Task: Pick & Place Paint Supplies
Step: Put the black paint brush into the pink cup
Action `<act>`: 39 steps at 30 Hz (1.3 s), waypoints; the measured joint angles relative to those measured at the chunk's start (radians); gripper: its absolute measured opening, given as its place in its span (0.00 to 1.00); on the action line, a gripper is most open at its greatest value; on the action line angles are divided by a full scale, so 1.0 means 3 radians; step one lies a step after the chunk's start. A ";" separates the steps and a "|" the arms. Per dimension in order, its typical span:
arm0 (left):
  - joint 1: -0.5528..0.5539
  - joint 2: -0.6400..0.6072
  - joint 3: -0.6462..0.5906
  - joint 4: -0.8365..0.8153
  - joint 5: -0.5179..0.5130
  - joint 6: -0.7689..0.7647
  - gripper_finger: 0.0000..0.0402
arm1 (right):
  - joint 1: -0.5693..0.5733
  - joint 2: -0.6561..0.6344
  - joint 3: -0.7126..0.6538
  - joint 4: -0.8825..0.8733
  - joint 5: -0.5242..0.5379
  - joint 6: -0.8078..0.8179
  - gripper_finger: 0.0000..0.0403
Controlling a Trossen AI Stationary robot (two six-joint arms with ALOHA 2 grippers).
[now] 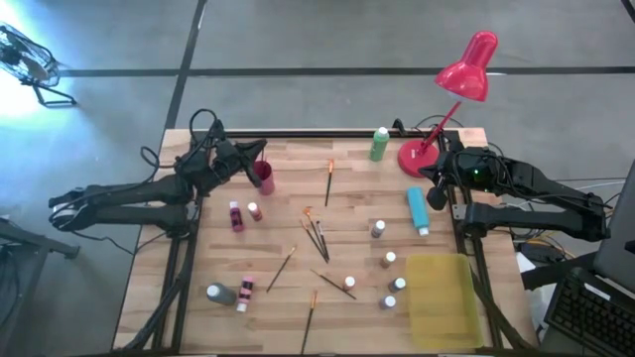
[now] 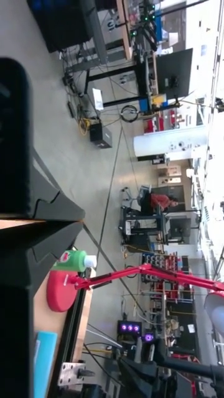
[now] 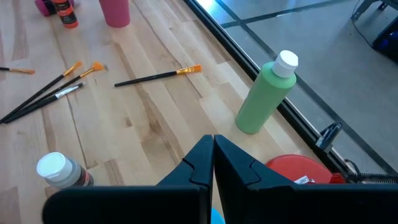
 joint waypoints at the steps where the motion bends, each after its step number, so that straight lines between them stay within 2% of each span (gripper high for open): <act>1: 0.0001 0.0000 -0.0025 0.0013 0.0000 -0.0010 0.00 | 0.0001 0.0000 0.0000 -0.0001 0.0000 0.0003 0.02; 7: 0.0049 0.0001 -0.0182 0.0064 -0.0005 -0.0142 0.00 | 0.0001 -0.0001 0.0000 -0.0001 0.0001 -0.0002 0.02; 14: 0.0096 0.0001 -0.0412 0.0407 -0.0006 -0.0270 0.00 | 0.0000 0.0000 0.0000 0.0000 0.0001 0.0002 0.02; 24: 0.0107 0.0001 -0.0543 0.0496 -0.0006 -0.0383 0.00 | 0.0001 -0.0001 0.0000 -0.0001 0.0001 0.0002 0.02; 28: 0.0107 0.0023 -0.0627 0.0697 -0.0005 -0.0394 0.00 | 0.0001 0.0000 0.0000 0.0000 0.0001 0.0004 0.02; 39: 0.0108 0.0212 -0.0637 0.0744 0.0004 -0.0420 0.00 | 0.0001 -0.0001 0.0000 0.0000 0.0001 -0.0003 0.02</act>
